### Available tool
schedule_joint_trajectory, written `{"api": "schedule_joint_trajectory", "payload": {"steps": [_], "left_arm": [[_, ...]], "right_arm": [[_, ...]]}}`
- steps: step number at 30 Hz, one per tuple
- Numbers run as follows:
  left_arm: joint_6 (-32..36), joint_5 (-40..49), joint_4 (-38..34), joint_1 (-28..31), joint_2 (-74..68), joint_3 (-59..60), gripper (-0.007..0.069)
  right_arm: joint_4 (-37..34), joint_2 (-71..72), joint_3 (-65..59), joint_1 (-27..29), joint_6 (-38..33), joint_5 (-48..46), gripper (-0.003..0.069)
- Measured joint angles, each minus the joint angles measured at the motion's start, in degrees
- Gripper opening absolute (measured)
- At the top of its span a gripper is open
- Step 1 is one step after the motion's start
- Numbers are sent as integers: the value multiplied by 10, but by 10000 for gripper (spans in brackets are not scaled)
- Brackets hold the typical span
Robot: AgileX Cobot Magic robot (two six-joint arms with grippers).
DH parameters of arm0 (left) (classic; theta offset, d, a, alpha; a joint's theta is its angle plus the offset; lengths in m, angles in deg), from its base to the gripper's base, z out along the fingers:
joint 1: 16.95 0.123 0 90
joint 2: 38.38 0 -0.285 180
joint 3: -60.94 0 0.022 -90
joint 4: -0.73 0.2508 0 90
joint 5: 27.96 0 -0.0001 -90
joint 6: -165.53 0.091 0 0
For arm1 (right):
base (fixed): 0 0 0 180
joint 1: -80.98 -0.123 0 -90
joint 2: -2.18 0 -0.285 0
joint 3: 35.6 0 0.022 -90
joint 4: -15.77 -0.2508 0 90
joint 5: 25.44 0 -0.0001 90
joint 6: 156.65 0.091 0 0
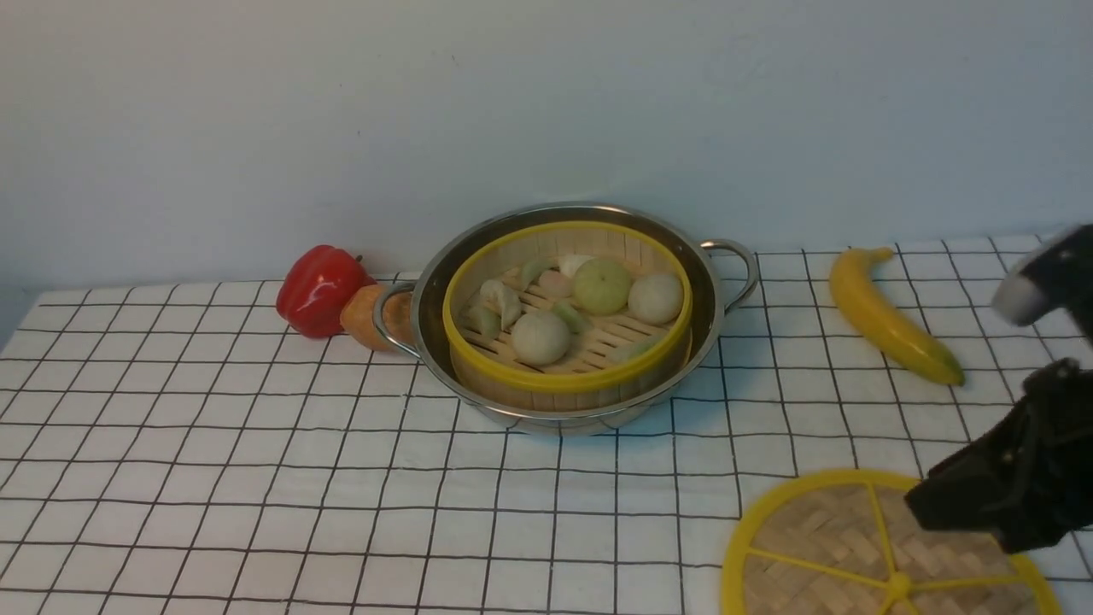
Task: Place the steamer in the pot on the white tablecloth, and put the lid on the steamer.
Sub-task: 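Move the gripper down to the bamboo steamer lid and grasp its center knob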
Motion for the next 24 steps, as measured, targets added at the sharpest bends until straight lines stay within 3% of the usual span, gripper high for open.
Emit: {"api": "schedule_joint_trajectory", "payload": {"steps": [3, 4, 8, 11, 15, 24], "left_arm": [[0, 0, 0, 0, 0, 0, 243], [0, 0, 0, 0, 0, 0, 243], [2, 0, 0, 0, 0, 0, 243], [5, 0, 0, 0, 0, 0, 243], [5, 0, 0, 0, 0, 0, 243], [5, 0, 0, 0, 0, 0, 243]], "right_arm": [[72, -32, 15, -58, 46, 5, 240], [125, -50, 20, -96, 89, 14, 240], [265, -84, 31, -160, 224, 31, 240], [329, -104, 34, -184, 300, 35, 240], [364, -135, 34, -188, 353, 44, 240], [358, -190, 34, -188, 355, 69, 240]]}}
